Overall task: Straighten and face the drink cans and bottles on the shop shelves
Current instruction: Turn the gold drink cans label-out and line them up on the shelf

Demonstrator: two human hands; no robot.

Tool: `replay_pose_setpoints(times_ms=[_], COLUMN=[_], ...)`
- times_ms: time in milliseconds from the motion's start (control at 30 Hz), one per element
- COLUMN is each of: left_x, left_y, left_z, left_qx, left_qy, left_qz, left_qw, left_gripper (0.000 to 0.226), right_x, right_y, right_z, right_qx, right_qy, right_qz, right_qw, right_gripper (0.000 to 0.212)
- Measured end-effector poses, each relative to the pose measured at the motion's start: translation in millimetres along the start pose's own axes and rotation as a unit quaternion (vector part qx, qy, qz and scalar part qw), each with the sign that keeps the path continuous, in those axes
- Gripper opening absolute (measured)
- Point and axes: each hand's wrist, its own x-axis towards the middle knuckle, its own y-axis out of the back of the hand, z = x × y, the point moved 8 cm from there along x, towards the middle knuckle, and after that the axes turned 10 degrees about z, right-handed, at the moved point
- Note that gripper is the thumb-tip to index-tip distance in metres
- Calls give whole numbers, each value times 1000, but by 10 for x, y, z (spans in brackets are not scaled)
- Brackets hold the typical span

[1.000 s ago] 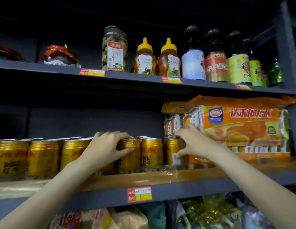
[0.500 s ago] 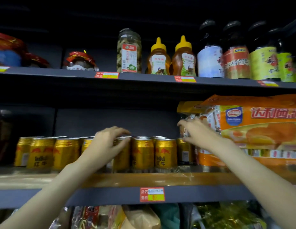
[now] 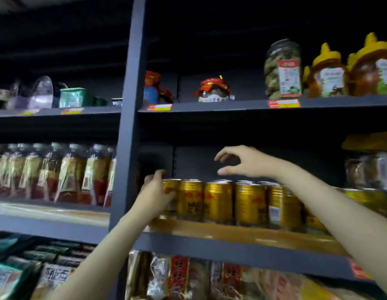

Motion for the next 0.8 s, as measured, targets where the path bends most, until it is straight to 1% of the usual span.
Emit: replay_pose_setpoints(times_ms=[33,100,167,233,333,400,467,533,633,733,767,800], left_x=[76,241,381,466,514,520,532,524,526,518,511,508], left_y=[-57,-163,-277,-396,-503,-525,-534,-527,-519,-481,-450,-398], left_z=[-38,-60,-78,-86,-139,-200,-252,-273,-304,-329,-332,-319], left_qx=[-3,-8,-24,-33,-30,-38,-57,-65,-50,-33,-27,-25], left_qy=[14,28,43,50,63,76,89,103,121,129,133,132], left_qz=[-37,-86,-115,-137,-144,-137,-128,-121,-111,-92,-78,-56], left_qw=[999,996,992,989,987,987,986,985,985,987,988,989], left_gripper=[70,75,77,73,69,68,72,77,76,60,54,51], right_x=[118,316,475,636,827,908,964,1016,1105,1100,1092,1088], right_y=[-137,-367,-534,-658,-850,-999,-1142,-1260,-1373,-1368,-1304,-1192], right_z=[-29,-28,6,30,108,171,216,257,297,313,317,314], right_qx=[7,0,-5,-8,-36,-40,-24,-23,-8,43,71,108], right_qy=[-8,-27,-47,-58,-74,-87,-106,-116,-119,-125,-131,-139], right_qz=[-22,-57,-82,-95,-130,-170,-206,-224,-205,-178,-152,-110], right_qw=[1000,998,996,994,988,981,973,967,971,975,977,978], right_gripper=[37,37,39,39,39,41,41,39,36,33,34,36])
